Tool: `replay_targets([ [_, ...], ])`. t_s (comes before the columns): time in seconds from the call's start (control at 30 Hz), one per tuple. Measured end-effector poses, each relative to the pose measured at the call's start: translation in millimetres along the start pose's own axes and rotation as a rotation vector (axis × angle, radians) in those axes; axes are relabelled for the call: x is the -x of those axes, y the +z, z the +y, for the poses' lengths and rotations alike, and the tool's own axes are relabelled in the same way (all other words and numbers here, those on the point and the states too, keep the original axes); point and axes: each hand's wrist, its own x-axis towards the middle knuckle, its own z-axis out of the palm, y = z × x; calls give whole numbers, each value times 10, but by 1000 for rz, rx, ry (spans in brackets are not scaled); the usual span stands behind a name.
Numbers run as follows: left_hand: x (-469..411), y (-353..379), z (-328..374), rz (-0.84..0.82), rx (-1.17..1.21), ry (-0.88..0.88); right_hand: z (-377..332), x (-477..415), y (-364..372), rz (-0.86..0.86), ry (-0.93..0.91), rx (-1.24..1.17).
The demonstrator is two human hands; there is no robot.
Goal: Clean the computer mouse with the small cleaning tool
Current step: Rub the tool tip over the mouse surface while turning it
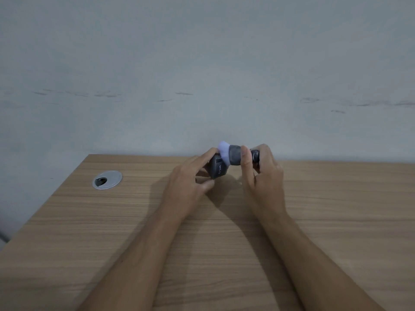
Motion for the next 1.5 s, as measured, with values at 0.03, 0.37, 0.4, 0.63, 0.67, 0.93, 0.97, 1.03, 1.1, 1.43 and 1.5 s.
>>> replay_targets([
  [0.03, -10, 5, -28, 13, -17, 4, -21, 6, 8, -16, -36, -5],
  [0.37, -32, -11, -71, -14, -69, 60, -18, -2, 16, 52, 123, 119],
  [0.4, -32, -16, -71, -16, -97, 81, -17, -4, 12, 54, 146, 128],
  [0.63, -50, -34, -144, -52, -177, 137, -63, 26, -27, -33, 4, -33],
  [0.67, -46, -35, -144, -53, -194, 153, -62, 20, -31, -29, -9, -12],
  [0.93, -25, -65, 6, -87, -122, 197, 150, -39, -68, 24, 246, 187],
  [0.97, -25, -62, 23, -83, -102, 183, 161, -35, -66, 16, 243, 160],
  [1.03, -12, -59, 27, -51, -43, 128, 135, -24, -71, -17, 199, 53],
  [1.1, 6, -85, 16, -23, 34, 51, 76, -18, -82, -47, 128, -25],
  [1.43, -4, -103, -4, -40, 302, -141, 163, -9, -5, -36, 193, 72],
  [1.5, -5, -77, -38, -47, 289, -174, 121, 1, -19, -70, 164, 12],
])
